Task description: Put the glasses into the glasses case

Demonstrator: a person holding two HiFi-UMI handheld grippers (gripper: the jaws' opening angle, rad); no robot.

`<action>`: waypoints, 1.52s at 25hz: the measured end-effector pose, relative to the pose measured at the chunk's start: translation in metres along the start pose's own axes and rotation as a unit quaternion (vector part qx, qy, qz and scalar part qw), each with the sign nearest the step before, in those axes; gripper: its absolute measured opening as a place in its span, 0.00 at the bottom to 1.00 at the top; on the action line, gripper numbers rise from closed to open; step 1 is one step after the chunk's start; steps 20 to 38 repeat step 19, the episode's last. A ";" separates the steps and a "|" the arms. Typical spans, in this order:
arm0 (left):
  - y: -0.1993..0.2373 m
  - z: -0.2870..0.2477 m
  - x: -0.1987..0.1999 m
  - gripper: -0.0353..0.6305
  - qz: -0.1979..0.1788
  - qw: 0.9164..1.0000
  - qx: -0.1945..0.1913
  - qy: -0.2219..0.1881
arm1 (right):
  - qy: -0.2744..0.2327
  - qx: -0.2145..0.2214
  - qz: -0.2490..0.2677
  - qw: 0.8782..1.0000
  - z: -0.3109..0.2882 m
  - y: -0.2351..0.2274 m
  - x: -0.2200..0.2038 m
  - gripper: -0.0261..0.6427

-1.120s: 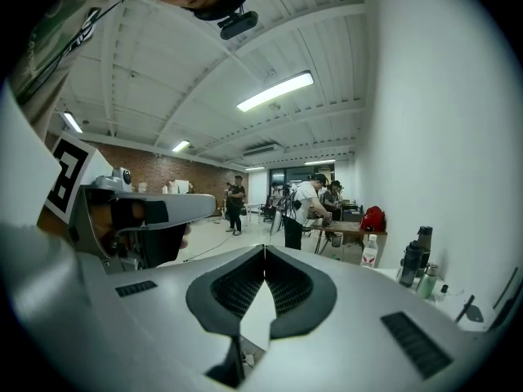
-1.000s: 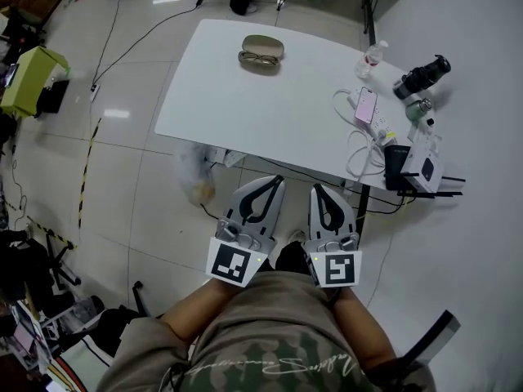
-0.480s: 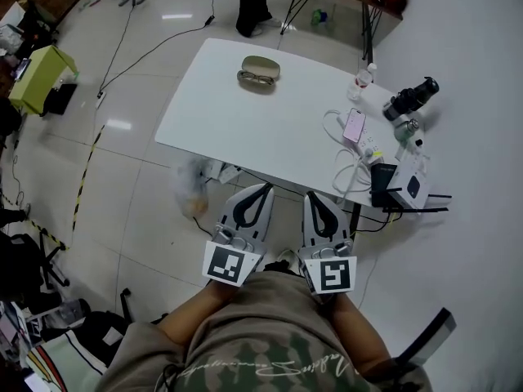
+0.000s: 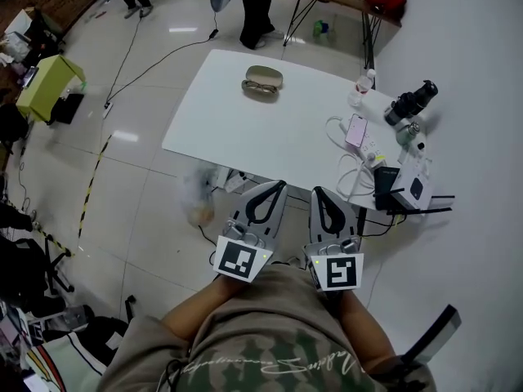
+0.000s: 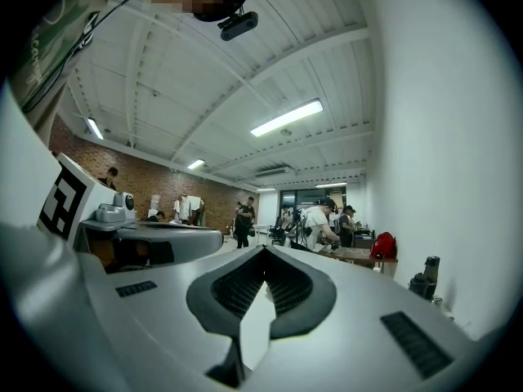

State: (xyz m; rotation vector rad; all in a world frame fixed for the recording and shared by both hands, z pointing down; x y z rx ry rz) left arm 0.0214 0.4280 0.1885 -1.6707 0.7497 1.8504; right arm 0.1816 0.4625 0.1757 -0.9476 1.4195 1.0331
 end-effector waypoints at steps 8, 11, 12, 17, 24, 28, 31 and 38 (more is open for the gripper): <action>-0.007 0.002 0.006 0.06 -0.014 1.000 -0.021 -0.008 | -0.013 -0.005 0.007 1.000 0.003 0.005 0.002 0.06; -0.010 0.004 0.006 0.06 -0.013 1.000 -0.024 -0.010 | -0.010 0.000 0.017 1.000 0.005 0.007 0.001 0.06; -0.010 0.004 0.006 0.06 -0.013 1.000 -0.024 -0.009 | -0.015 0.003 0.022 1.000 0.006 0.008 0.000 0.06; -0.012 0.011 0.005 0.06 -0.013 1.000 -0.021 -0.008 | -0.022 0.011 0.024 0.999 0.005 0.014 0.001 0.06; -0.013 0.015 0.004 0.06 -0.015 1.000 -0.020 -0.008 | -0.002 0.004 0.012 1.000 0.006 0.017 0.003 0.06; -0.013 0.015 0.004 0.06 -0.015 1.000 -0.020 -0.008 | -0.002 0.004 0.012 1.000 0.006 0.017 0.003 0.06; -0.013 0.015 0.004 0.06 -0.015 1.000 -0.020 -0.008 | -0.002 0.004 0.012 1.000 0.006 0.017 0.003 0.06; -0.013 0.015 0.004 0.06 -0.015 1.000 -0.020 -0.008 | -0.002 0.004 0.012 1.000 0.006 0.017 0.003 0.06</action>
Point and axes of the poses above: the fingertips, and each gripper's own axes: z backward along the fingers, y to its left, x out of its top, the point moved 10 cm from there along z, backward along the fingers, and after that the axes turned 2 degrees about -y, right-handed, at the moved point
